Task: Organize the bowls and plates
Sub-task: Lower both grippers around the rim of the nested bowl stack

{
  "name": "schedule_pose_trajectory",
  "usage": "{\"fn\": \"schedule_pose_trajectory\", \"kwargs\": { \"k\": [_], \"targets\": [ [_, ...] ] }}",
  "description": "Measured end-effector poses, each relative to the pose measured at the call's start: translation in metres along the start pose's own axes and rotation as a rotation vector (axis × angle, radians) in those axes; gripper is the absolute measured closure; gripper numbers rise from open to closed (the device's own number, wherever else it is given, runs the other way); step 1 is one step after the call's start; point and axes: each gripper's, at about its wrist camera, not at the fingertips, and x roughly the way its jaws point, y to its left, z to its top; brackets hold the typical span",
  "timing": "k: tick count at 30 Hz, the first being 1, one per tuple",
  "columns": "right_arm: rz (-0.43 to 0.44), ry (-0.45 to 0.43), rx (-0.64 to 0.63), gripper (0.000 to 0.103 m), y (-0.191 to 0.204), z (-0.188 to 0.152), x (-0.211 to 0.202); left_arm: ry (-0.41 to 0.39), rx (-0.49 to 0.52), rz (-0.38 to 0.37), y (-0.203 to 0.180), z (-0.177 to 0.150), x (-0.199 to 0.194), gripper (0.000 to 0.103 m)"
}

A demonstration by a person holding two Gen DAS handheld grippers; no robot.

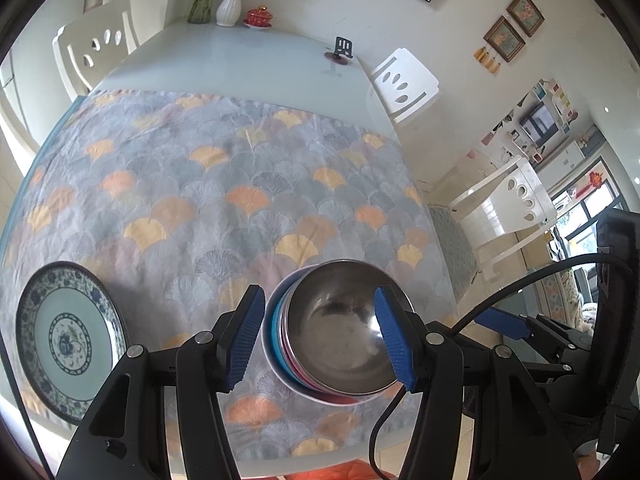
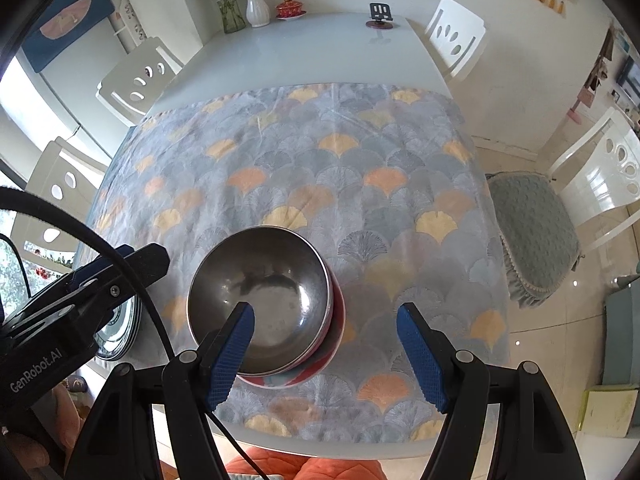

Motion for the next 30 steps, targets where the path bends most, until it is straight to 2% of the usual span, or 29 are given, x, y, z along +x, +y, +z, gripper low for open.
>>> {"fn": "schedule_pose_trajectory", "kwargs": {
  "k": [14,20,30],
  "targets": [
    [0.020,0.008,-0.014,0.031,0.002,0.002,0.007,0.019,-0.021,0.029,0.006,-0.005,0.004,0.046],
    [0.031,0.019,-0.005,0.031,0.000,0.002,0.012,0.032,-0.068,0.019,0.016,-0.007,0.007,0.045],
    [0.038,0.028,-0.005,0.031,-0.001,0.003,0.019,0.047,-0.078,0.023,0.019,-0.008,0.014,0.044]
  ]
}}
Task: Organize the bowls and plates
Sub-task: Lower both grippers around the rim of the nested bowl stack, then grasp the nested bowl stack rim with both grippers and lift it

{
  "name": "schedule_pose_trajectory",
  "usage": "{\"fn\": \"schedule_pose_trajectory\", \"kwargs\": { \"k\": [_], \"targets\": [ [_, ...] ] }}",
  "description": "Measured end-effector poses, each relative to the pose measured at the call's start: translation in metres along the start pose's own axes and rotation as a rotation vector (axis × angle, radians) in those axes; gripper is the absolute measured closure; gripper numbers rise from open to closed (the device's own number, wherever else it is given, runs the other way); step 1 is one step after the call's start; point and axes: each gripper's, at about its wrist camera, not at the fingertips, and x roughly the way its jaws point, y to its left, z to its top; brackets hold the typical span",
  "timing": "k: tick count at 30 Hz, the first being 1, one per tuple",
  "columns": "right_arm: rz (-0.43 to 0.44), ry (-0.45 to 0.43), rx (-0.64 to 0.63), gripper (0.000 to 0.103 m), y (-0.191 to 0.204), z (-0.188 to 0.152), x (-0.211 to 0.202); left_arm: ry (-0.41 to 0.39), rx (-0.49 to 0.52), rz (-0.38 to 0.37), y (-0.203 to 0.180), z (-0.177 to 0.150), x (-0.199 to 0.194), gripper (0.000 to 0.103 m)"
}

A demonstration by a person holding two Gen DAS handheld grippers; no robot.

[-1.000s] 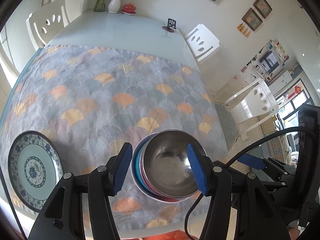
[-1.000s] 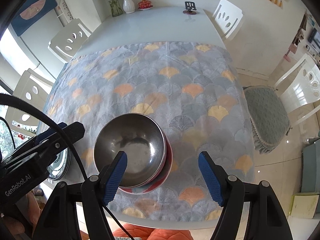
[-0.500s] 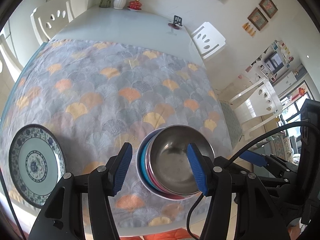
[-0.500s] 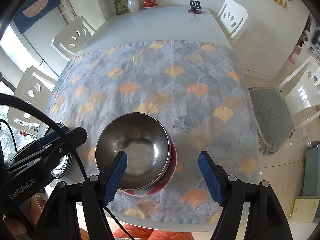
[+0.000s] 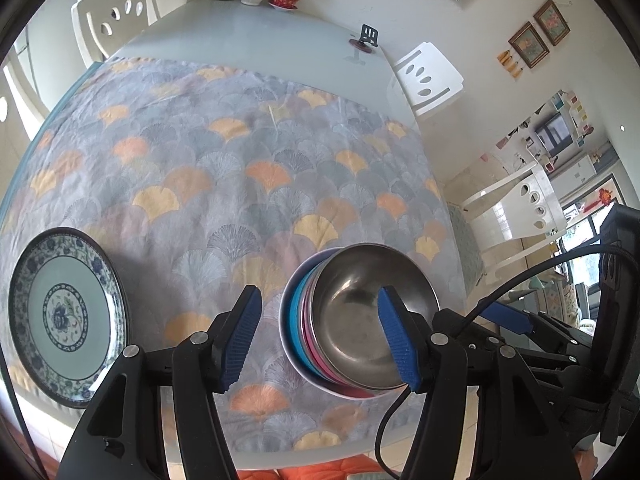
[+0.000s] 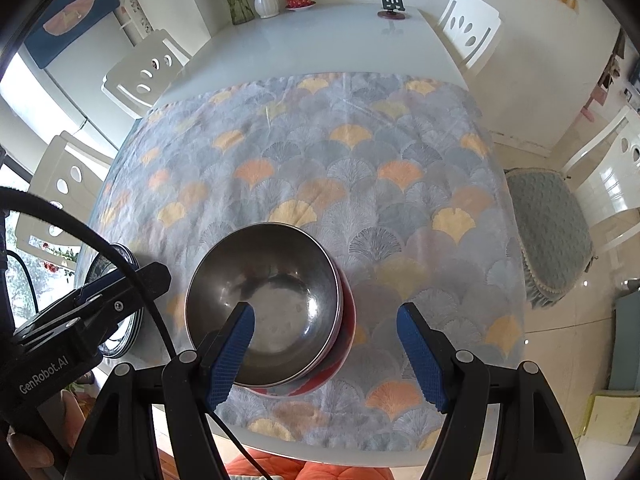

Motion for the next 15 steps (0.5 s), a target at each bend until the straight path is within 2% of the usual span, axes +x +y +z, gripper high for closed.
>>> {"fn": "schedule_pose_trajectory", "kwargs": {
  "k": [7,11,15],
  "targets": [
    [0.009,0.013,0.007,0.031,-0.005,0.004,0.007,0.027,-0.010,-0.038,0.003,0.000,0.007,0.044],
    [0.027,0.024,0.019,0.031,-0.010,0.006,0.011,0.082,-0.114,-0.170,0.017,0.001,0.020,0.044],
    [0.049,0.047,0.024,0.031,-0.015,0.010,0.022,0.102,-0.136,-0.141,0.022,-0.001,0.032,0.044]
  ]
}}
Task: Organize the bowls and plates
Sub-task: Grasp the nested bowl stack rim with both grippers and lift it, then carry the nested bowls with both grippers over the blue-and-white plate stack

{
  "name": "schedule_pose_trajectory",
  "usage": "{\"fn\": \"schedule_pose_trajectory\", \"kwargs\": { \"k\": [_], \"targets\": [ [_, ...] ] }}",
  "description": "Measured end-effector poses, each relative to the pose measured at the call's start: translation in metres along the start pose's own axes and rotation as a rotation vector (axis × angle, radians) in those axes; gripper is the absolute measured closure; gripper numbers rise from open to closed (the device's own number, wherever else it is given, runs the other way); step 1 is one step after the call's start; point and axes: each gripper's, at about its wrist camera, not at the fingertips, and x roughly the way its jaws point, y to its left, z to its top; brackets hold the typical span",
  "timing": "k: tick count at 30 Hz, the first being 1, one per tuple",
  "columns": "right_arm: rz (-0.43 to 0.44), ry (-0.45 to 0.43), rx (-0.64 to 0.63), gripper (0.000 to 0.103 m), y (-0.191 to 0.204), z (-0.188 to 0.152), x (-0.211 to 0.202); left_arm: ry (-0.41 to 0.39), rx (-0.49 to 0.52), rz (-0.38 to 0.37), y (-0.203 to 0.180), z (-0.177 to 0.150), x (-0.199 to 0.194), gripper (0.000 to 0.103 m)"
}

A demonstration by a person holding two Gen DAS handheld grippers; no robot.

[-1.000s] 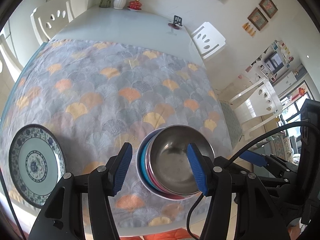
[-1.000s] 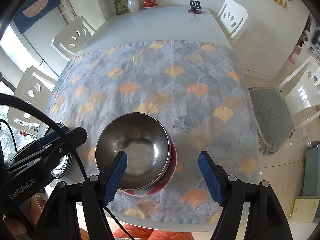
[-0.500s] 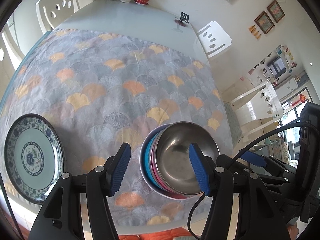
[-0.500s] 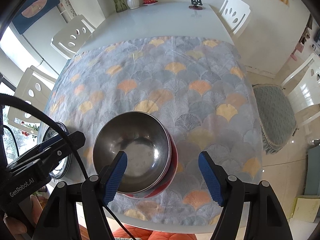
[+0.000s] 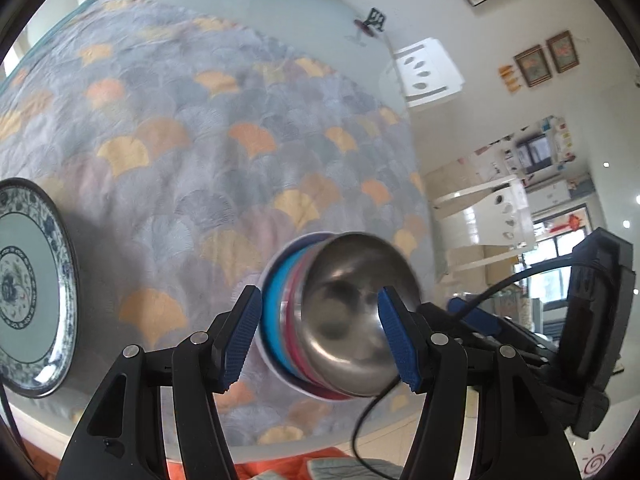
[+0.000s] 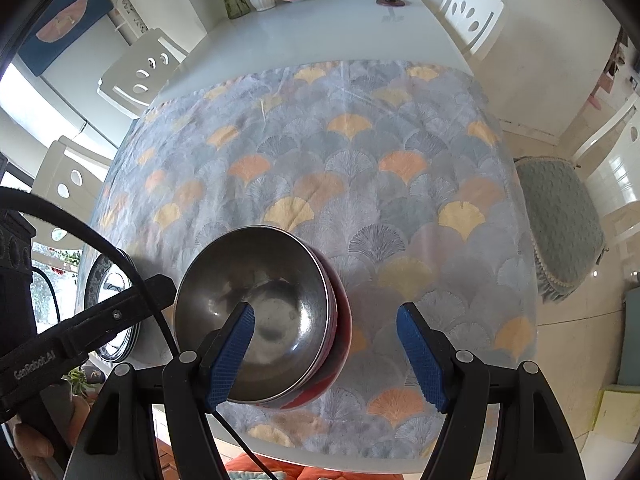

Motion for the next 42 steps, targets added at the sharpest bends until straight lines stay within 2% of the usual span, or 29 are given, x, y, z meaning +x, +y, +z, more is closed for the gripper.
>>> {"fn": "schedule_pose_trajectory", "kwargs": {
  "k": [5,15,19,22,24,26,30,37,42],
  "targets": [
    [0.045,0.074,0.033,0.031,-0.014,0.003,0.024,0.040,-0.035,0.034,0.010,-0.002,0.019,0.044],
    [0.157,0.213,0.080,0.031,-0.033,0.004,0.077,0.098,-0.106,0.044,0.027,-0.008,0.050,0.046],
    [0.183,0.237,0.075,0.031,-0.035,0.000,0.087,0.109,-0.133,0.030,0.030,-0.013,0.056,0.047],
    [0.236,0.255,0.094,0.031,-0.039,-0.002,0.093,0.103,-0.154,0.024,0.031,-0.016,0.059,0.047],
    [0.258,0.255,0.096,0.032,-0.040,-0.002,0.095,0.096,-0.162,0.017,0.033,-0.019,0.060,0.052],
    [0.299,0.259,0.101,0.041,-0.040,-0.002,0.097,0.087,-0.170,-0.019,0.033,-0.022,0.060,0.060],
    [0.381,0.278,0.113,0.053,-0.036,-0.004,0.101,0.065,-0.161,-0.009,0.031,-0.024,0.059,0.062],
    [0.309,0.244,0.037,0.053,-0.019,-0.007,0.094,0.039,-0.145,0.021,0.027,-0.025,0.053,0.066],
    [0.294,0.240,0.077,0.053,-0.004,-0.004,0.088,0.012,-0.122,0.058,0.026,-0.015,0.033,0.067]
  ]
}}
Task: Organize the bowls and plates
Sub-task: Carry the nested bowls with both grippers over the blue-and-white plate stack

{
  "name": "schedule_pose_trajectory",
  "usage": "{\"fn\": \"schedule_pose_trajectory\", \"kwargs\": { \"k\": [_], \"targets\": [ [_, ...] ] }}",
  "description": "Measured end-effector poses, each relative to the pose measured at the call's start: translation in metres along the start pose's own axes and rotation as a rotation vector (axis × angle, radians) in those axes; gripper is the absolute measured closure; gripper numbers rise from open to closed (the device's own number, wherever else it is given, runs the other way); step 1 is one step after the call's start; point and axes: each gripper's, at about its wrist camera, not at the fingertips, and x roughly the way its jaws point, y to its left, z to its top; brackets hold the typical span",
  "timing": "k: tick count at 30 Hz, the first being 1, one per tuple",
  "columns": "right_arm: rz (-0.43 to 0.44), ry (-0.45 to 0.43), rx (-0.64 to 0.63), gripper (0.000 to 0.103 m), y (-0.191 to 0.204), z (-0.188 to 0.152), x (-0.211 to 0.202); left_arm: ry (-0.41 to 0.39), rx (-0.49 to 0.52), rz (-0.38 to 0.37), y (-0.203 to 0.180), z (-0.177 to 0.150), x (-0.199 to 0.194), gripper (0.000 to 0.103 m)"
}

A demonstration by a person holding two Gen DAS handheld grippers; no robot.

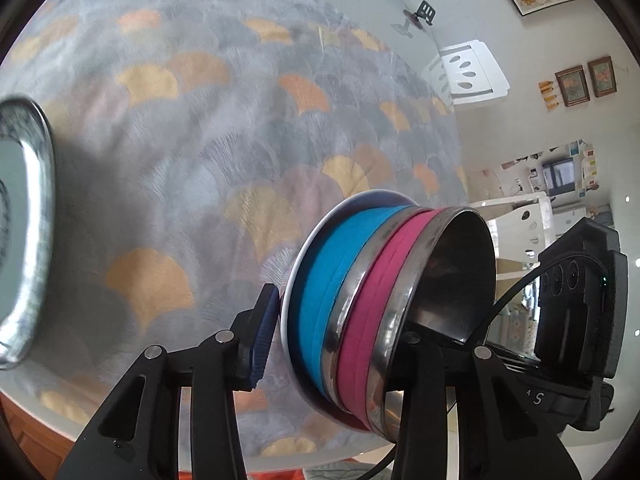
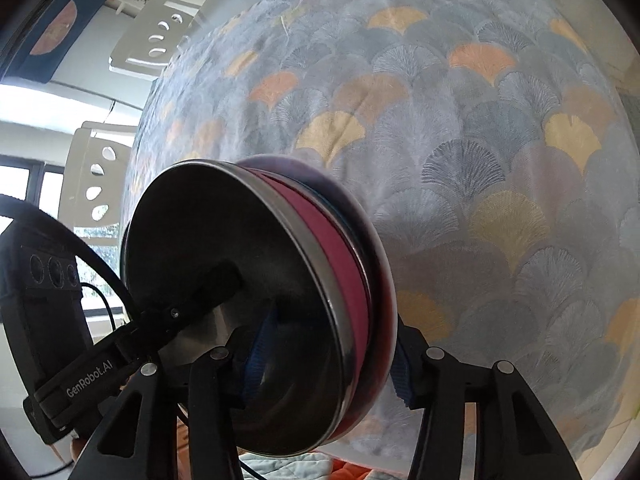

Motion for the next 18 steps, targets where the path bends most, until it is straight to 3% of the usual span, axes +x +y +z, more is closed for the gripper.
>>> {"fn": "schedule_pose_trajectory", "kwargs": {
  "k": [5,11,18],
  "targets": [
    [0.004,-0.049,0.020,0.053,0.039,0.001,-0.016,-0.034,0.010,-0.021,0.012,0.018,-0.046,0.067],
    [0.056,-0.088,-0.027,0.053,0.120,0.009,-0.030,-0.112,0.031,0.022,0.035,0.035,-0.122,0.067],
    [0.112,-0.058,-0.115,0.053,0.210,0.015,-0.002,-0.191,-0.021,0.081,0.099,0.044,-0.182,0.067]
  ]
}}
